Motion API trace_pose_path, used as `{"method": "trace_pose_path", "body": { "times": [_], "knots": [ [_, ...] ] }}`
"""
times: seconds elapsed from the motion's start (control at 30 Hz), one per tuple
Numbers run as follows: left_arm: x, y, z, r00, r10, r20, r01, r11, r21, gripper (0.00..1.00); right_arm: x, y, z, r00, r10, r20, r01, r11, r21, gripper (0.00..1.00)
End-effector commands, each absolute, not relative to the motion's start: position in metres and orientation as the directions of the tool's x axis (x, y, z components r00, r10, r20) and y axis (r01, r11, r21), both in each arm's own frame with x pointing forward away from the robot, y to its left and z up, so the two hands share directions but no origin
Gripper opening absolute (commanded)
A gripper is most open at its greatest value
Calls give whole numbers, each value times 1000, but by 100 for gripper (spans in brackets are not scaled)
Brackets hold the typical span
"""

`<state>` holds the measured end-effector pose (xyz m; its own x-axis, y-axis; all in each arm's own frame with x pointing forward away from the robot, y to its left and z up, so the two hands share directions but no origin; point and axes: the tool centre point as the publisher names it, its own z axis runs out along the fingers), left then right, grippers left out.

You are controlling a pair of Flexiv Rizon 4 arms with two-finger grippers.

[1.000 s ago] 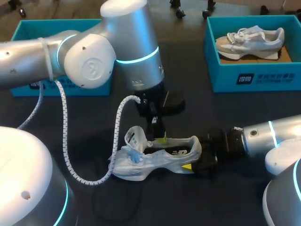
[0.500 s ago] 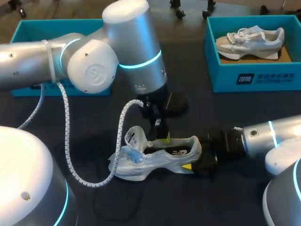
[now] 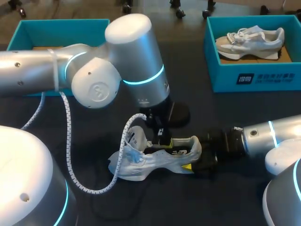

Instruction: Take the shoe out of the shoebox, open the shoe tongue, remove and reinsert the insole, then place the shoe into the shoebox

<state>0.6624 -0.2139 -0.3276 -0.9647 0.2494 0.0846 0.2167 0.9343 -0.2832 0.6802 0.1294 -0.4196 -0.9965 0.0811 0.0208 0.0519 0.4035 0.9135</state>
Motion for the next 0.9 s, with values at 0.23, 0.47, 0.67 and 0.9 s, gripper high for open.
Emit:
{"method": "trace_pose_path", "body": {
  "times": [0.23, 0.47, 0.67, 0.9],
  "knots": [
    [662, -224, -338, -966, 241, 90, 215, 949, -229, 0, 681, 131, -421, -996, 83, 20, 52, 406, 913, 0],
    [662, -225, -344, -964, 242, 107, 214, 952, -220, 0, 681, 131, -421, -996, 83, 20, 52, 406, 913, 0],
    [659, -223, -361, -953, 250, 173, 213, 955, -205, 0, 681, 131, -421, -996, 83, 20, 52, 406, 913, 0],
    [658, -219, -370, -949, 237, 208, 200, 962, -185, 0, 681, 131, -421, -996, 83, 20, 52, 406, 913, 0]
  ]
}}
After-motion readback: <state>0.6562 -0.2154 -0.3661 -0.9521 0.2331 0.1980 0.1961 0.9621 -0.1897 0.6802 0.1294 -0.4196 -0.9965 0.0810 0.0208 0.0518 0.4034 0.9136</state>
